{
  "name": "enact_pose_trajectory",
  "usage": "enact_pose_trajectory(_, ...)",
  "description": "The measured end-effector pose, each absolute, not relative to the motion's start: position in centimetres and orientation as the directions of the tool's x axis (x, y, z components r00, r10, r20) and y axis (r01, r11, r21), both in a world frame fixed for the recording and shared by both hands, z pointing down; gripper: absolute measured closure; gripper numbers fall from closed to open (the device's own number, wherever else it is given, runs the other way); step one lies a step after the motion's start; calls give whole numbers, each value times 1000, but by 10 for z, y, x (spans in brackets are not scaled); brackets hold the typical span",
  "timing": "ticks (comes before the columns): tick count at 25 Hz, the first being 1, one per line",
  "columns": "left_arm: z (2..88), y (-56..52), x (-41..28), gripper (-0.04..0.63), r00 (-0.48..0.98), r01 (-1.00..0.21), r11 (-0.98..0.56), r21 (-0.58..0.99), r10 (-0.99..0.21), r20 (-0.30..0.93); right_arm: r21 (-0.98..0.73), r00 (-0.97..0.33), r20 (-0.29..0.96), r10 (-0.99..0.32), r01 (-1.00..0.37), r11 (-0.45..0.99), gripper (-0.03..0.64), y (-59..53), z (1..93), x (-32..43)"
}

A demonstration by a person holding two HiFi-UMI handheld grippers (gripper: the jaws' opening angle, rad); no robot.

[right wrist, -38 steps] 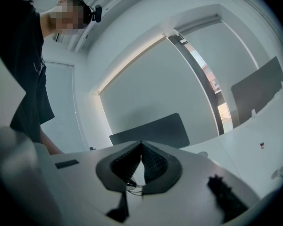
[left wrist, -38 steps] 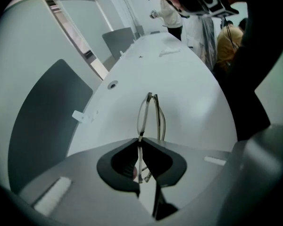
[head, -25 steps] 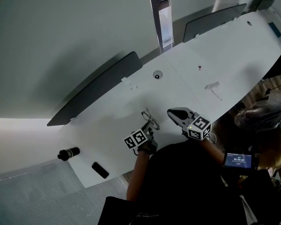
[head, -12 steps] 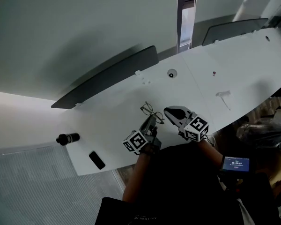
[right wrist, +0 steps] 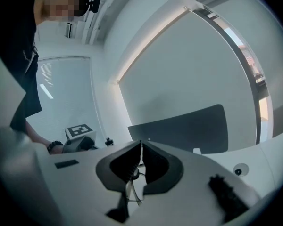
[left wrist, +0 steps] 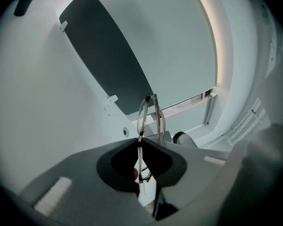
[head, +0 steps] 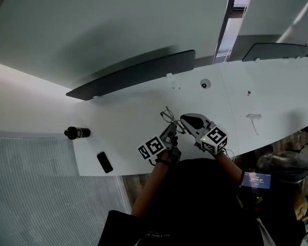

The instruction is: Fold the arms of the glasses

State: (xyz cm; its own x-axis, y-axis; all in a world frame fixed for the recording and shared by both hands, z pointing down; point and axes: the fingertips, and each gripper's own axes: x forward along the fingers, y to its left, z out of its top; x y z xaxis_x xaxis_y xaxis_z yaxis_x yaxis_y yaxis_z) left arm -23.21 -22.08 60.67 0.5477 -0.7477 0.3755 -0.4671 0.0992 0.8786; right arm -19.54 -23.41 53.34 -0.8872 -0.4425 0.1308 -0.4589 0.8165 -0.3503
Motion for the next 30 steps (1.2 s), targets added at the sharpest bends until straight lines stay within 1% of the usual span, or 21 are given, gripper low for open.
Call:
enact_pose_trajectory(6,605,-222,-237,563,526,-510,84,856,-757,387,-375,-906,140,-398,-421,826,607,-233,537,-204)
enact_pose_trajectory(9,602,-225,-236,563,526,-527,63,847,-759,384,-373,-907,165,-388,-422,827,564,-231,542,-205)
enact_pose_trajectory(11,606,-225,-235,563,532,-524,63,849,-755,384,-374,-912,176,-370,-409,832,552,-230,546,-209)
enact_pose_trajectory(22,606,-219,-227,563,568,-507,47,860,-733,375,-331,-916,238,-323,-389,859,556,-222,563,-222)
enact_pose_trajectory(24,606,-219,-227,563,566,-508,49,860,-734,376,-335,-918,240,-317,-384,860,575,-221,563,-223)
enact_pose_trajectory(30,606,-218,-229,563,562,-502,57,863,-737,376,-343,-918,233,-320,-386,856,575,-220,561,-224)
